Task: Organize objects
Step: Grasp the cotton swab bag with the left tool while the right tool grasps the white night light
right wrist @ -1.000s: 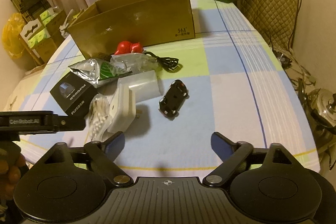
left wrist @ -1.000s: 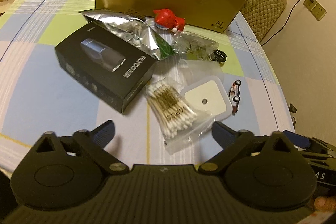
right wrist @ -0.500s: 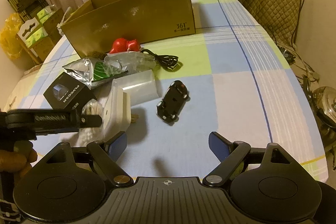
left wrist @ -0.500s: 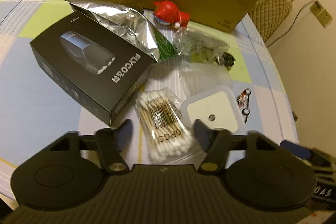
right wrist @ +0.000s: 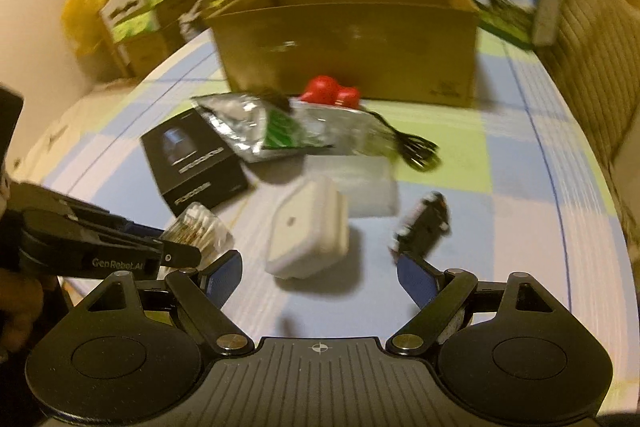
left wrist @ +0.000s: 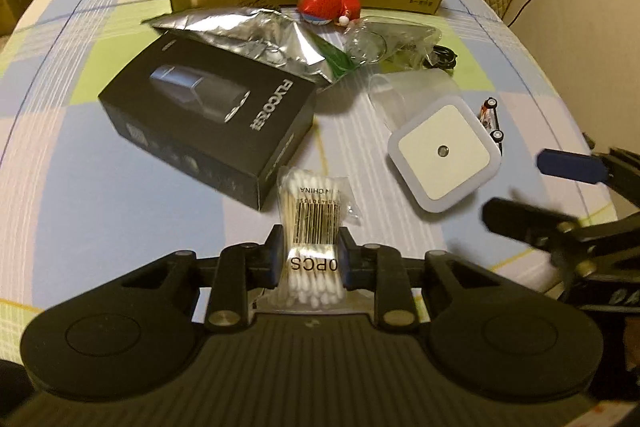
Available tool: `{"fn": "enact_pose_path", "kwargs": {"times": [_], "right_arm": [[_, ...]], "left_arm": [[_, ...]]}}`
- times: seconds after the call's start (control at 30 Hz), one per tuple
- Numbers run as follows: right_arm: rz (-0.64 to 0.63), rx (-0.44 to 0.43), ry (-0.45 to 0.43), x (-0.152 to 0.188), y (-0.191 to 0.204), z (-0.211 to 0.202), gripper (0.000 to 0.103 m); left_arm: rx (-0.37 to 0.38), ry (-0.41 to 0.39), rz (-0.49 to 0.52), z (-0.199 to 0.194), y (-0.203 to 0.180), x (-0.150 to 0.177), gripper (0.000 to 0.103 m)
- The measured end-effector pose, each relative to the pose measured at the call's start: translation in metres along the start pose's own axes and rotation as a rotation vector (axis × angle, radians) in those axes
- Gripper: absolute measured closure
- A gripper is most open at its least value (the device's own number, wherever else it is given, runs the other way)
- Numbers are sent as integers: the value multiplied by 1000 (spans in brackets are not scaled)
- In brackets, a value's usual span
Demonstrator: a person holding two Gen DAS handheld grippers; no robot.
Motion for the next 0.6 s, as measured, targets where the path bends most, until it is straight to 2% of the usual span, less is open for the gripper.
{"fn": "enact_pose_path", "kwargs": {"times": [0.23,0.33,0.4,0.53,0.6], "right_arm": [[-231,85,24,-3,24,30,20],[-290,102,39,-1,28,42,22],[-330,110,49,2,31,49,29],[-397,156,52,4,34,60,36],[-407,170,49,3,33,62,39]], "left_arm": [[24,-10,-14,-1,7,-4,81],[29,-14,-14,1,9,-3,81],[31,-14,-12,2,10,-3,81],[20,-17,5,3,9,-4,80],[13,-22,13,3,8,-5,76]]}}
Point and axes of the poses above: each gripper's, at about its wrist camera, not at the fingertips, and z roughly the way its jaws point, y to its left, x to its underside, the point moved 8 cm from there along z, roughly the way its jaws point, and after that the axes turned 5 degrees about -z, right-handed, at the moved point
